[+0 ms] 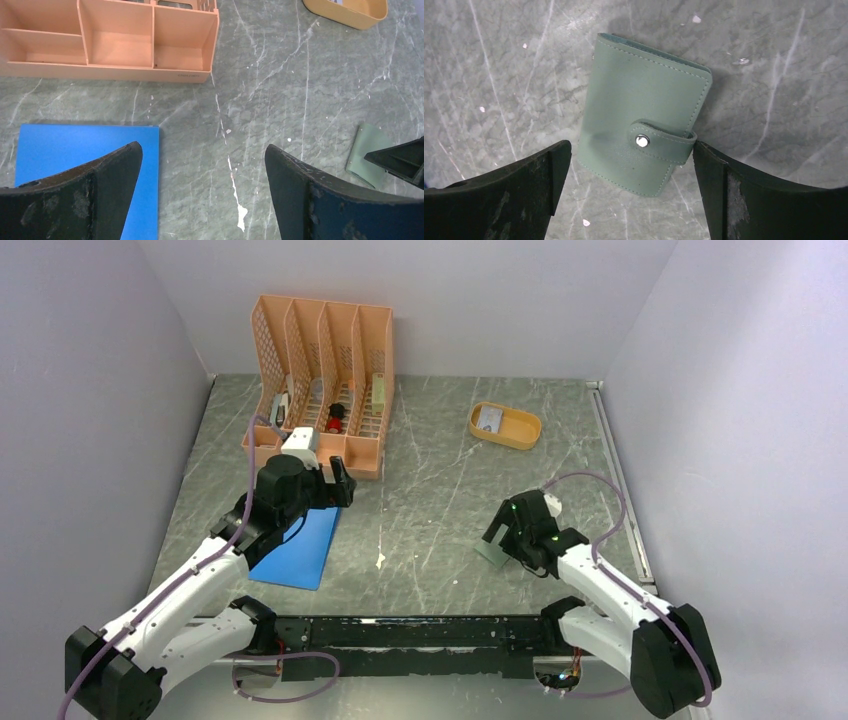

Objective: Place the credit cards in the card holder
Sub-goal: Move the card holder to the center of the board.

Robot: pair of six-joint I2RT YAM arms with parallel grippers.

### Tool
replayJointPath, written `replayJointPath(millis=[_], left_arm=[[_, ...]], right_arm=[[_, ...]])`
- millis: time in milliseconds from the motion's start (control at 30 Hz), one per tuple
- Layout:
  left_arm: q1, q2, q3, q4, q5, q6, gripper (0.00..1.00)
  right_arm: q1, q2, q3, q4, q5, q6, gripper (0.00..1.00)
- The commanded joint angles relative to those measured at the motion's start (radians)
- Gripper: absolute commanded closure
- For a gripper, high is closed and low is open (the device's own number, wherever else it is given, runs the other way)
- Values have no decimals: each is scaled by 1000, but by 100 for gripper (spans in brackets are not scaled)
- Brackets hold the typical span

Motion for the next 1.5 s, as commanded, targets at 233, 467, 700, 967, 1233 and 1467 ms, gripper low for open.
replayJointPath(millis=[233, 467, 700, 967, 1233, 1467], left_arm=[[-7, 37, 42, 16, 90, 4, 4], [-6, 46, 46, 21, 128, 22, 4], [-6, 34, 39, 26, 137, 33, 4], [-28, 50, 39, 44, 207, 66, 4], [-159, 131, 70, 100, 300, 15, 4], [-242, 172, 14, 160, 272, -67, 4]], right_arm=[[60, 109, 1, 138, -51, -32, 8], [208, 244, 63, 205, 5, -19, 10], [323, 398, 152, 253, 26, -32, 13], [319, 355, 209, 201, 33, -88, 11], [149, 200, 152, 185, -58, -139, 11], [63, 263, 136, 285, -223, -187, 16]])
